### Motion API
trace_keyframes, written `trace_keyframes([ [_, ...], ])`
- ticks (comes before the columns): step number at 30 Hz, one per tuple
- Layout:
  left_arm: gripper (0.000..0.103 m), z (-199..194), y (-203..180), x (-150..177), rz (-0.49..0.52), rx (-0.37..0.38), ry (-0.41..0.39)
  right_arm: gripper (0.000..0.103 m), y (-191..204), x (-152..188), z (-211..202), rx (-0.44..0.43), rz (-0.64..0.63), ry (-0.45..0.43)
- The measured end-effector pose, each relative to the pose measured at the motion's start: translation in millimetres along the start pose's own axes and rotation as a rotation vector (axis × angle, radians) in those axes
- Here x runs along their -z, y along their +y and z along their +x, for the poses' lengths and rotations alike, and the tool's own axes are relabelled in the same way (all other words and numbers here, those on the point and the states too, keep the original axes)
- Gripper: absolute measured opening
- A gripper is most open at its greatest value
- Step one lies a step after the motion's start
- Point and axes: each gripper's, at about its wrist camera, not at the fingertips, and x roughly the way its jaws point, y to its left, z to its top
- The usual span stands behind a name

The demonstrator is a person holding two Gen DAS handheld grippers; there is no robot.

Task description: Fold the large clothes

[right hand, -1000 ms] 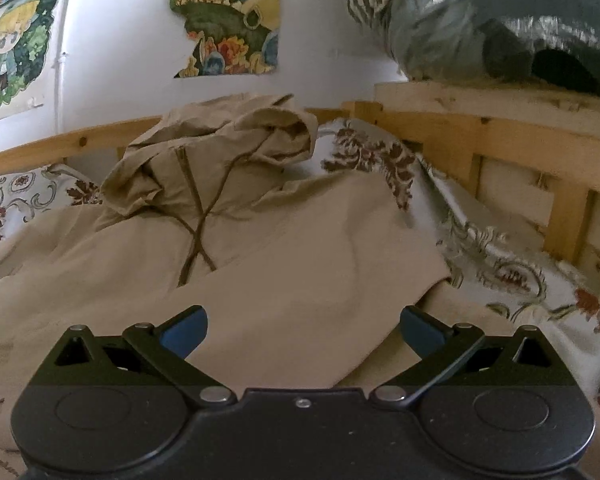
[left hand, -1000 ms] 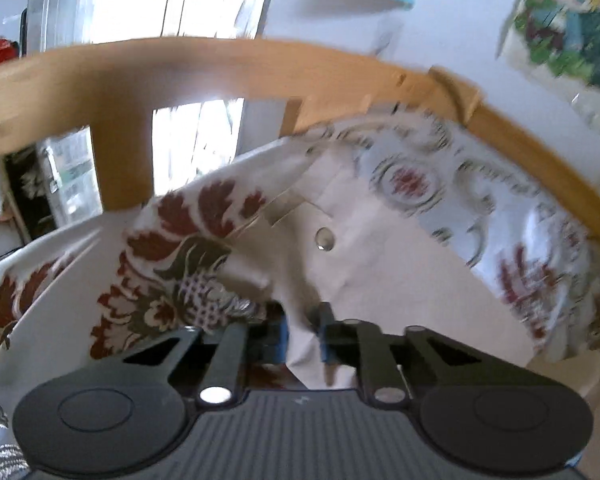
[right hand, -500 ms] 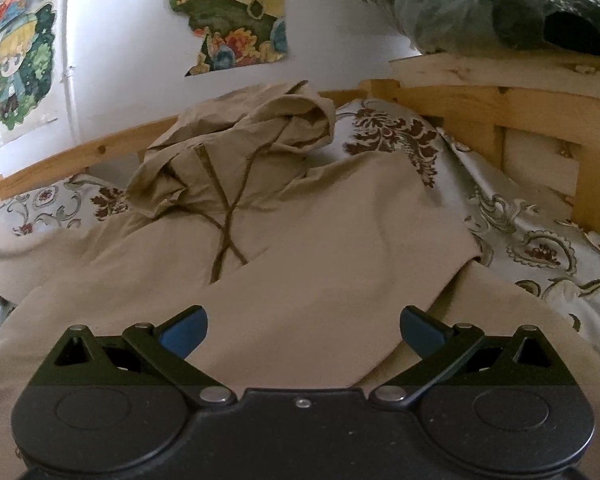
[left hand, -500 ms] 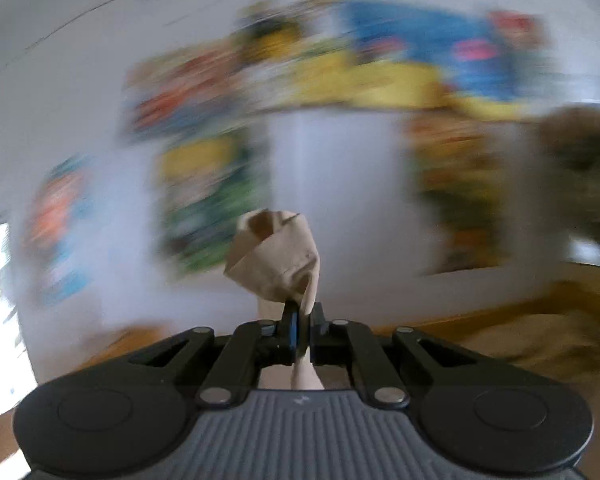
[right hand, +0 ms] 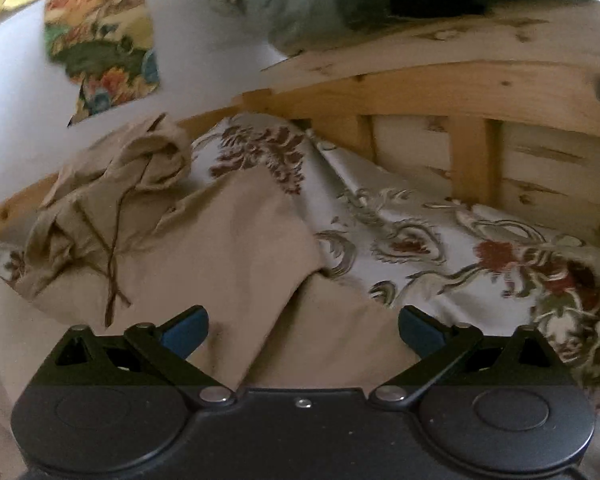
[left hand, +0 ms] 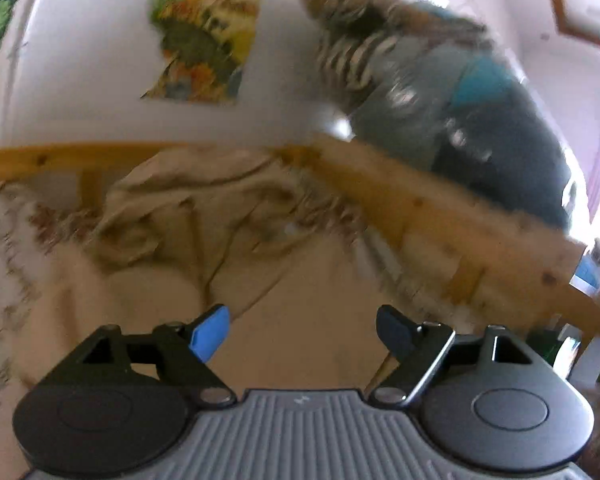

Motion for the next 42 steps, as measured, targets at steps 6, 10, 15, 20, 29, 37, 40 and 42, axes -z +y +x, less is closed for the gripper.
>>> trace_keyframes([
  [6,0.087,-6,81,19,-0.077,-0.37,0.106,0.1,13,3,-14,-0.062,-0.058,-0.058],
  [10,0.086,13,159,25,-0.158,-0.573,0.137,0.091,33,17,-7,-0.146,-0.133,0.025],
  [15,0.076,41,226,31,-0.283,-0.61,0.185,0.075,52,39,12,-0.186,-0.224,0.121],
  [20,0.077,61,250,22,-0.271,-0.586,0.237,0.063,72,48,33,-0.204,-0.293,0.133],
  [29,0.003,108,275,21,-0.239,-0.476,0.334,0.033,70,49,59,-0.22,-0.24,0.194],
  [37,0.0,93,263,23,-0.271,-0.507,0.252,0.001,64,37,40,-0.21,-0.206,0.129],
  [40,0.0,87,253,19,-0.258,-0.513,0.245,0.0,64,28,20,-0.144,-0.233,0.051],
  [42,0.0,87,244,16,-0.241,-0.533,0.249,0.0,60,27,14,-0.126,-0.228,0.054],
])
